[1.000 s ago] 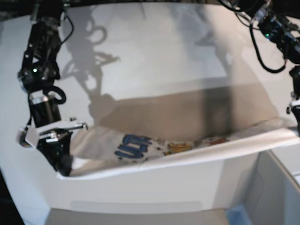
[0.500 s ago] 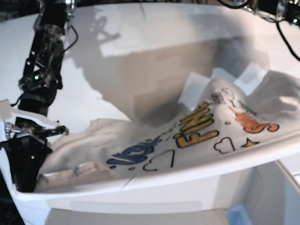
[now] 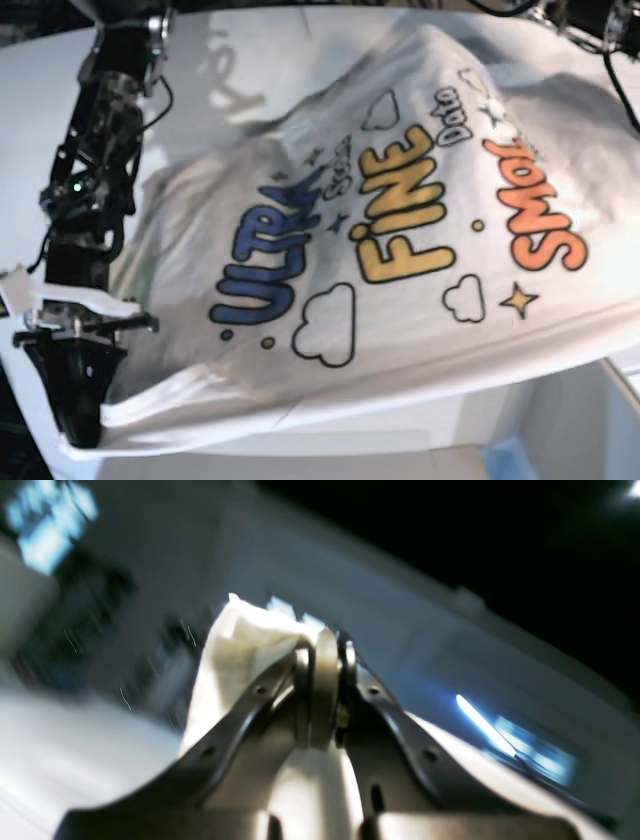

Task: Layout the t-shirt on the table in an organized manner, then fold the t-shirt properly
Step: 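Lay the shirt back down flat and release it with both grippers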

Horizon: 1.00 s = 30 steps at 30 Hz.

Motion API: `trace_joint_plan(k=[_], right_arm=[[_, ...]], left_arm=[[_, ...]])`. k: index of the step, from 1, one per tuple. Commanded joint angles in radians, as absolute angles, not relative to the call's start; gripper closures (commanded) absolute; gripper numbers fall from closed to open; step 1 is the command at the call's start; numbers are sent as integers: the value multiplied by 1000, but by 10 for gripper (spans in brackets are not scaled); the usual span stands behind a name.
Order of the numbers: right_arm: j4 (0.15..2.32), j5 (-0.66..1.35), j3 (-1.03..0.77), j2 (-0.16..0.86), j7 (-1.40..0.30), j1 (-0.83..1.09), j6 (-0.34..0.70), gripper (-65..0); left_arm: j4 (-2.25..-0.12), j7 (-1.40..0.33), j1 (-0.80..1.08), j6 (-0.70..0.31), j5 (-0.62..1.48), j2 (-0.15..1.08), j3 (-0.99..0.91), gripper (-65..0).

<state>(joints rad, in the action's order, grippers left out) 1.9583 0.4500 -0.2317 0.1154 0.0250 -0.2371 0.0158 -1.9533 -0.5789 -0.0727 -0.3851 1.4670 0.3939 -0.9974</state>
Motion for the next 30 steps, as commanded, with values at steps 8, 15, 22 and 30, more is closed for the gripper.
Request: trace_joint_plan(k=[8,15,22,30], right_arm=[[1520,340,-234,153,28,-360,5,0],[889,84,-194,157,35,-615,7,0],[441,-97,-194,153,35,-855,7,-137],[538,-111,-194,147,36,-837,7,-327]], left_arm=[[-1524,-555,-308,-387,1159,387,-618,0],[-992,-337,-521,-401,908,387,-308,0],[-499,-44,-696,-395,857,360,-22,-284],[-501,-5,-696,-283,858,363,28,-302]])
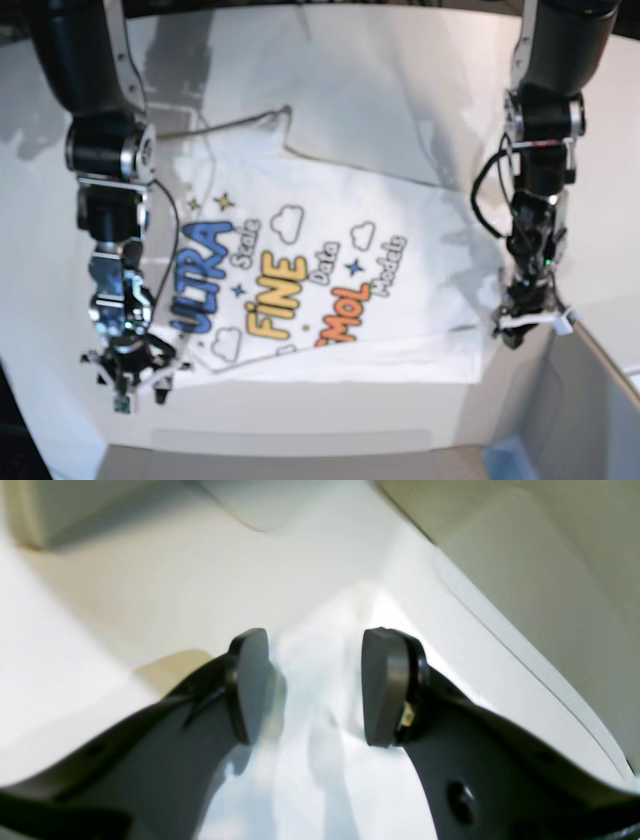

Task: Layout the t-shirt on the table in an organized manner, then fold the t-shirt properly
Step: 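Lay the shirt back down flat and release it with both grippers, then move both grippers to the shirt's collar-side corners and grasp them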

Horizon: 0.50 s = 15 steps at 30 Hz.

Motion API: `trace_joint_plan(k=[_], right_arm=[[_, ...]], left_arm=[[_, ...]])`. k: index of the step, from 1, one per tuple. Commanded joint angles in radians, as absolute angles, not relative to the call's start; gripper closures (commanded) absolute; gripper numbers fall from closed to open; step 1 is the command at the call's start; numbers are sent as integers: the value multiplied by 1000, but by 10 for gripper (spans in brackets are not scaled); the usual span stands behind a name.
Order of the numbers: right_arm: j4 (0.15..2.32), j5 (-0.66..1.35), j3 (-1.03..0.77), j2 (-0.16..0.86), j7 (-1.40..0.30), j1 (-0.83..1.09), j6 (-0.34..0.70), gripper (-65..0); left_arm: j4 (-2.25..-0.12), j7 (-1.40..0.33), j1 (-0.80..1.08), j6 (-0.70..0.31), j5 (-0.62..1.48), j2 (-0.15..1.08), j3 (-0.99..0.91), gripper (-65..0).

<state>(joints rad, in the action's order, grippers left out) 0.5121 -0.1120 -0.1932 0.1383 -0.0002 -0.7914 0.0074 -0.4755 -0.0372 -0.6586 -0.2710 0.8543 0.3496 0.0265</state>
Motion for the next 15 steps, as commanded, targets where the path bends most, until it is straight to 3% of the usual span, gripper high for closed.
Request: trace_joint_plan(k=[1,7,15], right_arm=[[550,-111,-194,147,36,-837,7,-328],[661,-111,-200,147,30,-754,7,-328],[989,-110,-202,102,28,-467,7,-327]], left_arm=[[-515,-5,-693,-277,858,363,28,-302],[-751,-5,-535,-275,865,386,16,-301],[-1150,-5,-251,-275,860,444,-27,-267]])
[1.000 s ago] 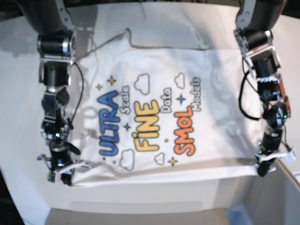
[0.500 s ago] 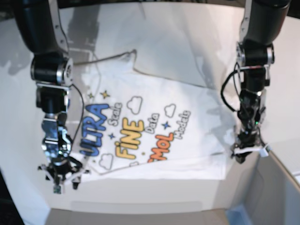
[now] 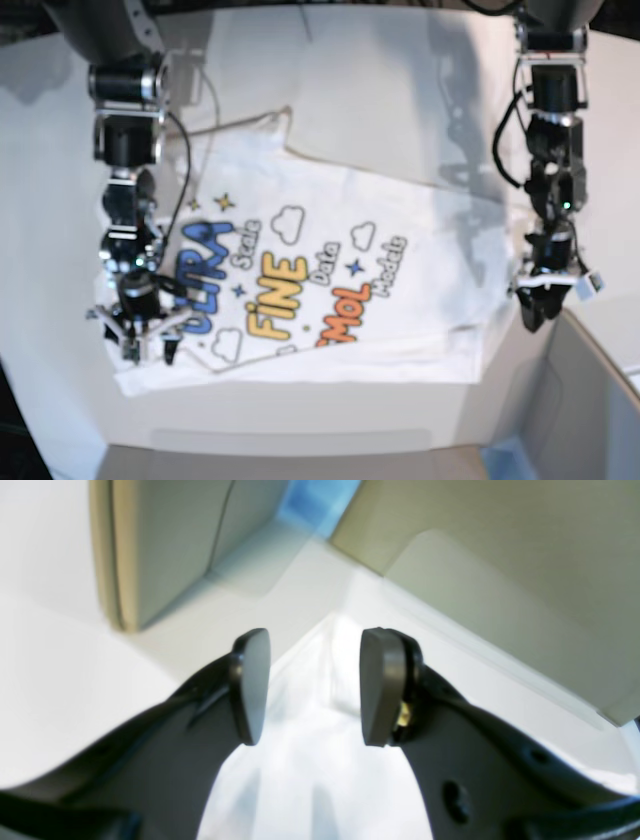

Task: Layout the t-shirt on the table in an organized manner, then fold the t-shirt properly
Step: 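Move both grippers to the shirt's collar-side corners and grasp them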

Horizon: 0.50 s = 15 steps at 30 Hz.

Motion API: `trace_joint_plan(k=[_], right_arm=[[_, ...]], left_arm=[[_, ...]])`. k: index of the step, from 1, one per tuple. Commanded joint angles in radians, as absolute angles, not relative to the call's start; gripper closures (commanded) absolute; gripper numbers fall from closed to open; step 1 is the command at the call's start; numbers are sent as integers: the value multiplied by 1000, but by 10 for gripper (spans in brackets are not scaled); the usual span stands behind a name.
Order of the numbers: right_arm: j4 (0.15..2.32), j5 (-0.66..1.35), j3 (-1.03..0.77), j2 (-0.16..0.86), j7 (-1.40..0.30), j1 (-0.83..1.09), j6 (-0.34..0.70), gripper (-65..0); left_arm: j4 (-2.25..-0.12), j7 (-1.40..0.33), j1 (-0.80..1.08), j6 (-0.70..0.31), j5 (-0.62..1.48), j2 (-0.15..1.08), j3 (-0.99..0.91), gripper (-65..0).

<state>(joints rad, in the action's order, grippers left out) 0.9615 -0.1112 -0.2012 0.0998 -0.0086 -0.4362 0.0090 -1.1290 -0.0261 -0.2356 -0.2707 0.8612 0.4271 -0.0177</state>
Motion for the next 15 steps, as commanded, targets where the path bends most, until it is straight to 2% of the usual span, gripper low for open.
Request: trace_joint_plan(k=[1,9,12,15], right_arm=[[1026,-110,-202,88,28,-435,7,-327],[1287,-110,-202,19,24,-196,8,-327],[1372,-104,-194,-2,24,-97,10,-327],[1454,-38,-194,-13,16,-2,77,-327]], left_arm=[[-1175,-5,-228,-275,860,444,-35,-267],[-1353,-8,-30,-275,860,446,-102,-267],[-1425,-62,51,-275,860,446,-137,-267],[-1492,-117,111,-275,860,446,-180,-266]])
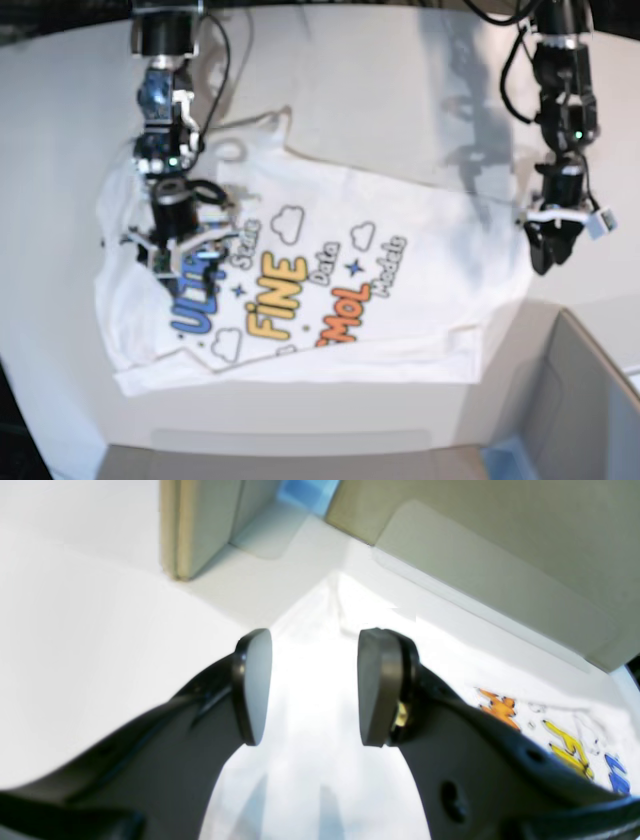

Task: Layout the t-shirt on the table in an organized manner, then fold the t-shirt properly
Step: 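Move both grippers to the shirt's collar-side corners and grasp them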

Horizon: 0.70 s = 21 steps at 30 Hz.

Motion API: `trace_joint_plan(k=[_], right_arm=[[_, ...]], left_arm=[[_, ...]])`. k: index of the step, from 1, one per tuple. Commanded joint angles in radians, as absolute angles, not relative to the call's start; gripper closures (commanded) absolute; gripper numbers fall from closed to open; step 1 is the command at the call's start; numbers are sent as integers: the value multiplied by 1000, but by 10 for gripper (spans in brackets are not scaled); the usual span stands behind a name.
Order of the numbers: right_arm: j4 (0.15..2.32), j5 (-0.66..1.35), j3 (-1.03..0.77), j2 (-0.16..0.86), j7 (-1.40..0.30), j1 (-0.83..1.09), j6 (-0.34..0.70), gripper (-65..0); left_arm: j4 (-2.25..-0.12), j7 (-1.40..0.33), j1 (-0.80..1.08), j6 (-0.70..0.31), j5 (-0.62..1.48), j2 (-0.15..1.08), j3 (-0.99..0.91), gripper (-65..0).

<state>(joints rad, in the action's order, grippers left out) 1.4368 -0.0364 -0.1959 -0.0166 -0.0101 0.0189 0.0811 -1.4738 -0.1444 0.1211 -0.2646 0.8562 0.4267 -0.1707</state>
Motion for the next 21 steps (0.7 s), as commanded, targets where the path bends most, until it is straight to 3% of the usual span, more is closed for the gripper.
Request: trace_joint_plan(k=[1,6,12,17,21], right_arm=[[1492,2,-197,-16,-10,33,114,-327],[1678,206,-203,-10,-262,162,163,-327],[1877,234,-269,-42,-438,306,162,-327],[1983,257,-395,-99,-608,367,166,-327],[2012,403,-518,-107,-822,386,166,-327]], left_arm=[[-1517,-137,133,-275,860,446,-196,-266],[-1621,-176,242,-274,860,444,-245,-266],[-1678,-176,332,-274,860,444,-257,-266],[-1678,-176,355,-274,860,444,-252,-266],[-1678,-176,358,-274,860,444,-252,-266]])
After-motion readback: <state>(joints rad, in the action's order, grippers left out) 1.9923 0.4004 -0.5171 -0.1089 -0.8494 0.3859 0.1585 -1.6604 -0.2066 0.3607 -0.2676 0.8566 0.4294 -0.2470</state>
